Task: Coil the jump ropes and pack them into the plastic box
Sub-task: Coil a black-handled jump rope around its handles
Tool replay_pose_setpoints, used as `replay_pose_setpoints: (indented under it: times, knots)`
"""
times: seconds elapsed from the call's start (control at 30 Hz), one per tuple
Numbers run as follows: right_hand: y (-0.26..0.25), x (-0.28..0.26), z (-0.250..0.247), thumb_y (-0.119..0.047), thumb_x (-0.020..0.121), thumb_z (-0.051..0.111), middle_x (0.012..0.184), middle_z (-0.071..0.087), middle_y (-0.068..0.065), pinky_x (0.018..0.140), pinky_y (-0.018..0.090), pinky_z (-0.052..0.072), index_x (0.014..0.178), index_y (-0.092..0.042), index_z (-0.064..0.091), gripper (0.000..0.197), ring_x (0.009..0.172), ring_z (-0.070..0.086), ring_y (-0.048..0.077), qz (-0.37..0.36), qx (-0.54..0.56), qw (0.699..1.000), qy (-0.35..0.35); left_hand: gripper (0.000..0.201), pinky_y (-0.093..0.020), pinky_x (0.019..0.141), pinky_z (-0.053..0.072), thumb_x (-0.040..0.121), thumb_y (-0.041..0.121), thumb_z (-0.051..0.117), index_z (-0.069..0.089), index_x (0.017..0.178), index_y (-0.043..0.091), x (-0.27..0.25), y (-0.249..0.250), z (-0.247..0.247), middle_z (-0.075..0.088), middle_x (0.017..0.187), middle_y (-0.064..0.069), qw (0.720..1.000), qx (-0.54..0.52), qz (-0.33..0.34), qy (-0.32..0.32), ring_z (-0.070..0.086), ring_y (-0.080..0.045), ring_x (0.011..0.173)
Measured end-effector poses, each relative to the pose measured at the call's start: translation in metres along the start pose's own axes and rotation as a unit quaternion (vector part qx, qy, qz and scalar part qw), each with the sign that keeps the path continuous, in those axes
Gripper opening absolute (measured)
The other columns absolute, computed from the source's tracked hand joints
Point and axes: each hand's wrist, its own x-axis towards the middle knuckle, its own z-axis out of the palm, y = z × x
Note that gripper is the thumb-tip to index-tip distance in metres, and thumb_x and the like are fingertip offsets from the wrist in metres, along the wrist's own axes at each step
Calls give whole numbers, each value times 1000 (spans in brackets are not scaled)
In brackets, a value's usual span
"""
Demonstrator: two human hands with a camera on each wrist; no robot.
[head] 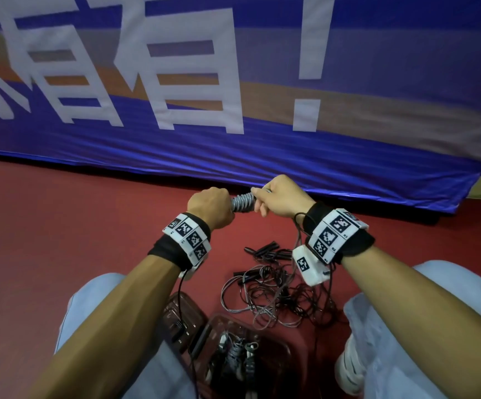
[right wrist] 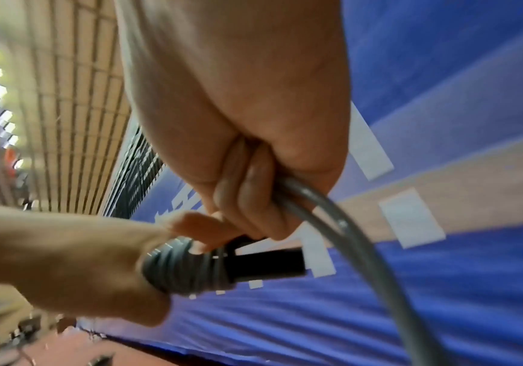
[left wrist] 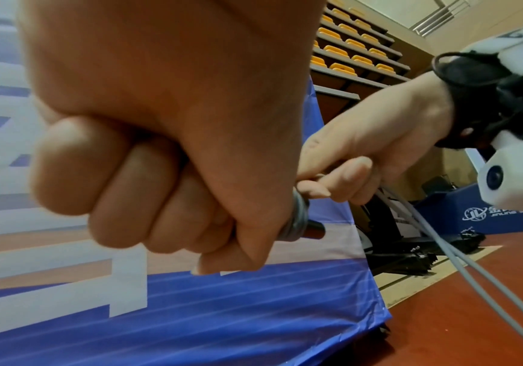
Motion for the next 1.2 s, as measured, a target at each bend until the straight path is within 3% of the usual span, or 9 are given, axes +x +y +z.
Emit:
replay_pose_setpoints:
  times: [0.13, 0.3, 0.53, 0.63, 0.73, 0.83, 0.9, 1.03, 1.2]
  knots:
    - [5, -2, 1, -44, 104, 55, 54, 67, 5, 63, 19, 43, 61, -7, 69, 58, 56, 65, 15, -47, -78, 996, -8, 20, -35, 65, 42, 88, 31, 64, 64, 95, 13, 1, -13, -10, 63, 88, -4, 996, 68, 54, 25, 58, -26, 74]
    - [12, 1, -6, -63, 72, 82, 51, 35, 5, 51, 34, 30, 56, -8, 45, 68, 49, 29, 21, -95, -95, 990, 49, 22, -34, 64, 40, 90, 35, 61, 47, 83, 20, -1, -29, -17, 66, 90, -4, 974, 167, 142, 56, 62, -27, 76]
    - [6, -1, -9, -53, 78, 82, 82, 77, -8, 82, 35, 55, 85, -25, 83, 29, 86, 70, 12, -112, 6, 992, -57, 15, -33, 60, 36, 87, 32, 59, 66, 85, 19, -4, -39, -37, 66, 79, -3, 953, 215, 186, 101, 52, -29, 63]
    - [4, -3, -7, -57, 84, 75, 59, 59, -2, 52, 30, 40, 92, -25, 83, 35, 49, 48, 19, -90, 35, 986, -138, 10, -33, 57, 35, 84, 27, 62, 67, 83, 18, -9, -41, -43, 66, 73, -5, 947, 217, 203, 121, 60, -33, 64]
    - [0, -7, -3, -55, 89, 69, 57, 46, 9, 44, 24, 19, 98, -12, 82, 46, 48, 19, 16, -83, 108, 967, -216, 8, -31, 51, 33, 78, 24, 68, 65, 78, 16, -10, -46, -44, 61, 60, -5, 942, 194, 220, 162, 57, -32, 53]
    - [-3, -10, -2, -50, 90, 66, 86, 73, 17, 42, 23, 18, 106, 5, 74, 57, 49, 20, 15, -80, 161, 949, -260, 15, -27, 46, 27, 70, 22, 74, 61, 69, 15, -11, -51, -44, 55, 49, -2, 936, 161, 245, 195, 50, -29, 40]
    - [-4, -10, -3, -49, 92, 62, 78, 68, 17, 42, 22, 17, 107, 9, 71, 61, 46, 21, 11, -74, 176, 936, -295, 16, -26, 46, 26, 71, 24, 74, 60, 69, 15, -13, -51, -42, 55, 50, 0, 932, 127, 260, 216, 49, -29, 40]
    - [-5, -13, -8, -48, 91, 54, 57, 61, -5, 43, 23, 14, 94, 1, 71, 52, 38, 24, 4, -65, 220, 911, -342, 12, -26, 46, 29, 74, 29, 67, 63, 75, 17, -16, -51, -37, 56, 52, 2, 924, 50, 279, 256, 50, -28, 41]
    - [0, -10, -3, -59, 81, 68, 76, 73, 5, 38, 15, 30, 95, -9, 77, 53, 37, 38, -1, -47, 338, 872, -352, 18, -27, 43, 33, 78, 34, 56, 65, 75, 18, -20, -48, -38, 57, 53, 3, 905, -57, 274, 321, 50, -24, 41]
